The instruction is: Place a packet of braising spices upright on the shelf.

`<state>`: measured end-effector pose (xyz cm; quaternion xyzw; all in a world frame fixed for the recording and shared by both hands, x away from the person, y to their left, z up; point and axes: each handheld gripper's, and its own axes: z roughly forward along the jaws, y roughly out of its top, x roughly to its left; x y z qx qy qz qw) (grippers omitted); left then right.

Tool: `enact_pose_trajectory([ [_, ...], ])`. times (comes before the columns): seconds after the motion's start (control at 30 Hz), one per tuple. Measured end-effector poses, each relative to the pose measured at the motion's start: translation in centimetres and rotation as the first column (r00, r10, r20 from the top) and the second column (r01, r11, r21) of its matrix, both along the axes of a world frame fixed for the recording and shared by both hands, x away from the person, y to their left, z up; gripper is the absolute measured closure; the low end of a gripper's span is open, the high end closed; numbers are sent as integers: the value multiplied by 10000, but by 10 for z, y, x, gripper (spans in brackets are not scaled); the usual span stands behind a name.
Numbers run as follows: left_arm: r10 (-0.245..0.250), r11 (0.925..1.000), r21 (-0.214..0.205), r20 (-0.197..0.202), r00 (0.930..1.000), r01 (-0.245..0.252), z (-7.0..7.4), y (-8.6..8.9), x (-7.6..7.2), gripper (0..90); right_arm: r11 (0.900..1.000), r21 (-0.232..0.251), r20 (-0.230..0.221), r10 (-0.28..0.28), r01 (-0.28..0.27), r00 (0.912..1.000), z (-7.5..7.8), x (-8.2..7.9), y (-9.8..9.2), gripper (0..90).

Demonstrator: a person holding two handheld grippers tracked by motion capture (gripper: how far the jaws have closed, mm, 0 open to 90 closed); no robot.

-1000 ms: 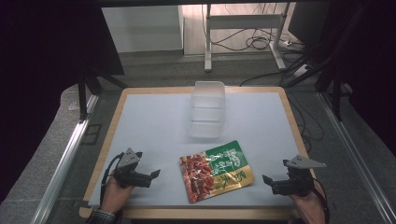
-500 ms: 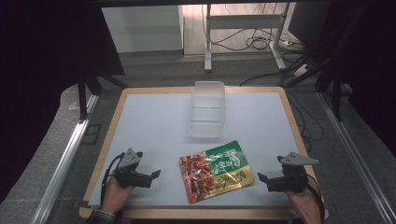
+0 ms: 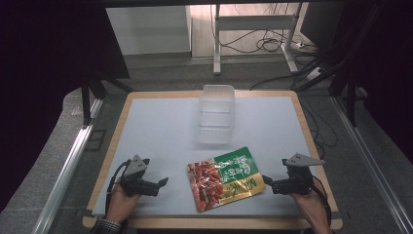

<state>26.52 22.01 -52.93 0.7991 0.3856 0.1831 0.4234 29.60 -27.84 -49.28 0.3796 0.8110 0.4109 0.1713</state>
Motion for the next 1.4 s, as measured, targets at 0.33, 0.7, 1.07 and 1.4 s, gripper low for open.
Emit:
enact_pose_trajectory([
  [0.33,-5,10000,8,-1,10000,5,0,0,0,1,9991,-102,-188,400,-402,9990,-5,10,19,6],
  [0.7,-26,10000,42,-15,10000,26,0,-1,0,1,9952,-386,-908,857,-895,9922,-13,21,40,91],
  [1.07,-38,9999,95,-17,10000,38,0,-1,0,1,9904,-662,-1755,1082,-1214,9785,-22,31,52,294],
  [1.4,-25,9999,165,-8,10000,25,-1,-2,0,1,9802,-592,-1739,1760,-1887,9689,-15,38,62,441],
])
